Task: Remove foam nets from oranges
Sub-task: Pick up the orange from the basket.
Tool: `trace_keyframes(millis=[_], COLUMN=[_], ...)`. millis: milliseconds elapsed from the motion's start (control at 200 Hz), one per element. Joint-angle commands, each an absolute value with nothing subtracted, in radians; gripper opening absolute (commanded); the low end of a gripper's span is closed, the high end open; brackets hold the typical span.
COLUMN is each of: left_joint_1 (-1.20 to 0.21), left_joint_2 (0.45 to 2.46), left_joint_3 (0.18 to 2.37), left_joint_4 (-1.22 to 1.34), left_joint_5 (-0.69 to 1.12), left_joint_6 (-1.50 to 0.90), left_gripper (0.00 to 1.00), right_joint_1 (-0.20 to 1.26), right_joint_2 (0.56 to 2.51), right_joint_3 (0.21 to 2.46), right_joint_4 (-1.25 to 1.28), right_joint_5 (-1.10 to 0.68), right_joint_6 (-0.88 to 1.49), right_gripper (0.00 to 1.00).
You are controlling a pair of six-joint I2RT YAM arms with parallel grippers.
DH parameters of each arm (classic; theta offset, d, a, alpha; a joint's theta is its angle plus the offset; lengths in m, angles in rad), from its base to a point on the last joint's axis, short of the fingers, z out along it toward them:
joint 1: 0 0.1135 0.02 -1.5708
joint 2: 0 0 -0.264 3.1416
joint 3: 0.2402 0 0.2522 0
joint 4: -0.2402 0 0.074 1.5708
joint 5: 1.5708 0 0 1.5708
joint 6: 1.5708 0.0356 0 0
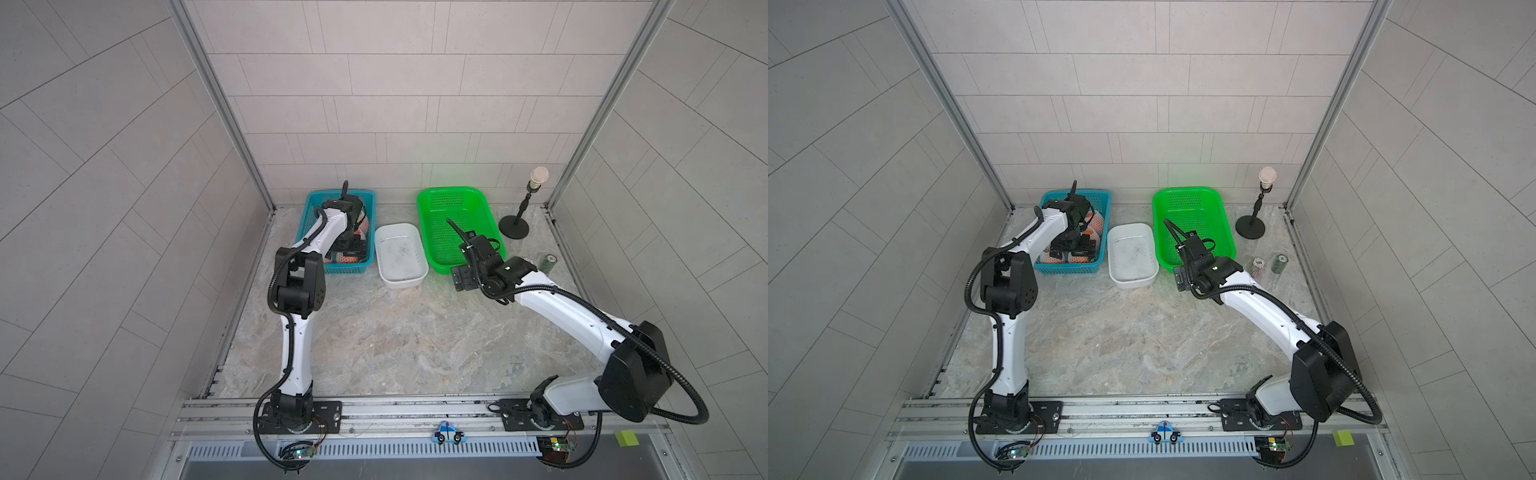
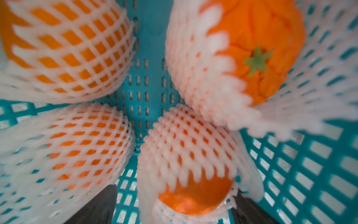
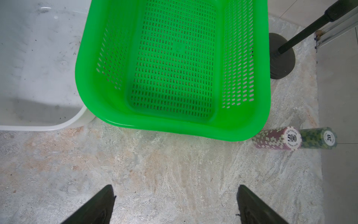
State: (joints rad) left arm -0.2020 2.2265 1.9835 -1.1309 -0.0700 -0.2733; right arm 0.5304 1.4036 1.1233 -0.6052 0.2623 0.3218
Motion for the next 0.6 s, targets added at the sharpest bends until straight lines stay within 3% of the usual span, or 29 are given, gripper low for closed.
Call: trace_keyframes(millis=[0,595], left_joint_1=[-0.196,-0.227], left_joint_2=[2.172,2.236], left_joint_3=[1.982,2.037], left_joint_4=[-1.139,-1.126], left_joint_5=[-0.060,-0.038], left_joint_6=[-0.284,-0.272], left_gripper=[0.95,1.00], right_joint_1=[0.536,0.537], right_joint_2=[1.374,1.355], right_joint_3=[1.110,1.088], right_joint_4=[-0.607,-0.583], right_joint_5=[0.282,0.257], right_joint_6=[0.318,0.321], right_gripper=[1.00,1.00])
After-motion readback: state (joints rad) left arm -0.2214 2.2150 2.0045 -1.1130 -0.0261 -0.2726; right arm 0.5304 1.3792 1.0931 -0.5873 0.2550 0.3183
